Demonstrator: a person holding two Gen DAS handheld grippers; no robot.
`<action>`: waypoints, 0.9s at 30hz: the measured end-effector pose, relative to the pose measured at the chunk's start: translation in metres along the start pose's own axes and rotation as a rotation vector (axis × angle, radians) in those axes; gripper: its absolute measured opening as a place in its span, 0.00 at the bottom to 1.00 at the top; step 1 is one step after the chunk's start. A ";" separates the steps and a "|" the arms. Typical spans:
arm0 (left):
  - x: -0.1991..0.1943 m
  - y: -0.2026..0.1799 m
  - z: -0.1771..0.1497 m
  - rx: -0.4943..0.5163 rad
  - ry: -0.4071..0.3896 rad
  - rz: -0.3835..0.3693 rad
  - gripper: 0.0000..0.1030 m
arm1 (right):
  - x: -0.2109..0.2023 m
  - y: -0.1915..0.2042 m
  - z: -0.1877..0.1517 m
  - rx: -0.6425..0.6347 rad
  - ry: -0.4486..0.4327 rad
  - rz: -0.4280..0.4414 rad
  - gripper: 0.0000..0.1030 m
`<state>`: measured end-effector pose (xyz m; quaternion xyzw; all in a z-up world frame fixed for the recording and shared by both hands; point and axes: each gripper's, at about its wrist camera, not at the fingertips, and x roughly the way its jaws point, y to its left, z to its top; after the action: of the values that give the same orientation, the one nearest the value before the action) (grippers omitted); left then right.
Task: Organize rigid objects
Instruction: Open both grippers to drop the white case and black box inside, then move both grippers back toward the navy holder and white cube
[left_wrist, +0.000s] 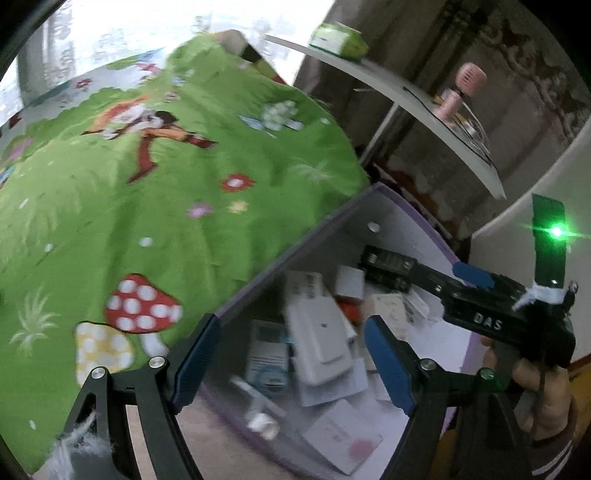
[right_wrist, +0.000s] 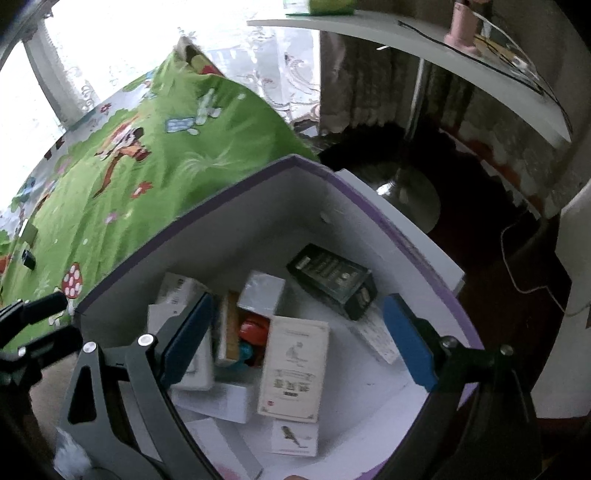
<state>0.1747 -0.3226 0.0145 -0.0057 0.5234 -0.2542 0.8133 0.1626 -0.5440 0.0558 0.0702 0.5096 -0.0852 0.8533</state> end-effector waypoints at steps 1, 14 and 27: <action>-0.002 0.005 0.000 -0.006 -0.005 0.002 0.79 | 0.000 0.004 0.001 -0.006 -0.001 0.004 0.91; -0.031 0.064 -0.002 -0.031 -0.071 0.106 0.79 | 0.000 0.067 0.015 -0.102 -0.003 0.054 0.91; -0.061 0.146 -0.006 -0.093 -0.122 0.186 0.79 | 0.008 0.131 0.028 -0.195 0.005 0.101 0.91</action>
<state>0.2093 -0.1679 0.0229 -0.0103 0.4825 -0.1524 0.8625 0.2189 -0.4227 0.0666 0.0125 0.5132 0.0081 0.8582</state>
